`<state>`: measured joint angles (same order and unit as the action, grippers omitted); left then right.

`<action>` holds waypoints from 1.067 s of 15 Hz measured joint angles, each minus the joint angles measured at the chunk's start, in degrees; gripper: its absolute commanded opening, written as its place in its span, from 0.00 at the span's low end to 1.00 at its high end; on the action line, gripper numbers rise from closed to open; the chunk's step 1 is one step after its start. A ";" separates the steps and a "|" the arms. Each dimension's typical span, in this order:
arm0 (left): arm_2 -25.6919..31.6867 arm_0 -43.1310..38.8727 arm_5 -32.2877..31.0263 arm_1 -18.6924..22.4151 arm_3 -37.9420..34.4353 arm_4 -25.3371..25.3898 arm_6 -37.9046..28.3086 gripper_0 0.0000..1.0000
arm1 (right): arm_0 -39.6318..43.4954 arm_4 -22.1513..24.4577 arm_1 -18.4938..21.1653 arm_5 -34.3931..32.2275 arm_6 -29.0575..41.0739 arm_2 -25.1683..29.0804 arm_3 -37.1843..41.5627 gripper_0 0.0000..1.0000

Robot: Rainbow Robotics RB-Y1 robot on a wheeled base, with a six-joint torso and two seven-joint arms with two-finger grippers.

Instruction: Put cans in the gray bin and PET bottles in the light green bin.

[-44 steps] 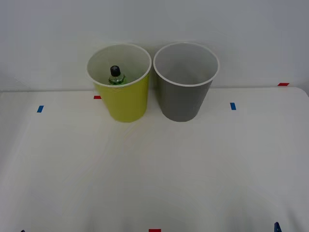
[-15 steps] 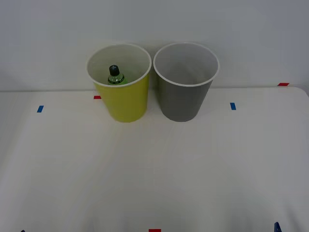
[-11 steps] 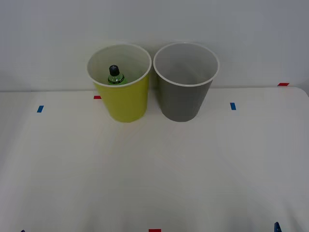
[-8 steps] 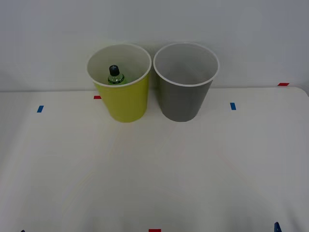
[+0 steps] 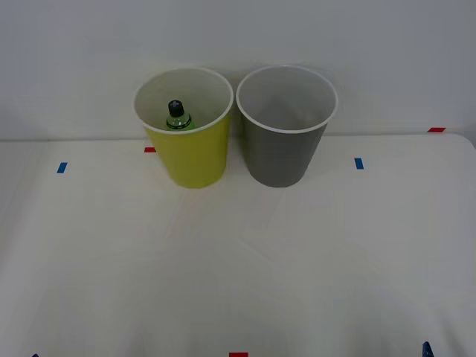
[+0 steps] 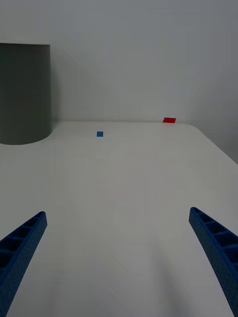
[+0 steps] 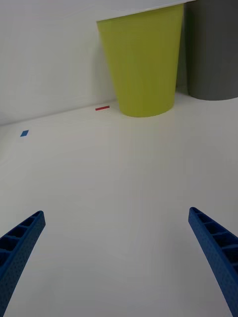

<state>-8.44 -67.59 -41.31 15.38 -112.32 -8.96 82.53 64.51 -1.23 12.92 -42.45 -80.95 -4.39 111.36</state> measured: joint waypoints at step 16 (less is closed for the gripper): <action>0.00 0.00 0.00 0.00 0.00 0.00 0.00 1.00 | 0.00 0.00 0.00 0.00 0.01 0.00 0.00 1.00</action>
<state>-8.44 -67.59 -41.31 15.38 -112.32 -8.96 82.53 64.51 -1.23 12.92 -42.45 -80.95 -4.39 111.36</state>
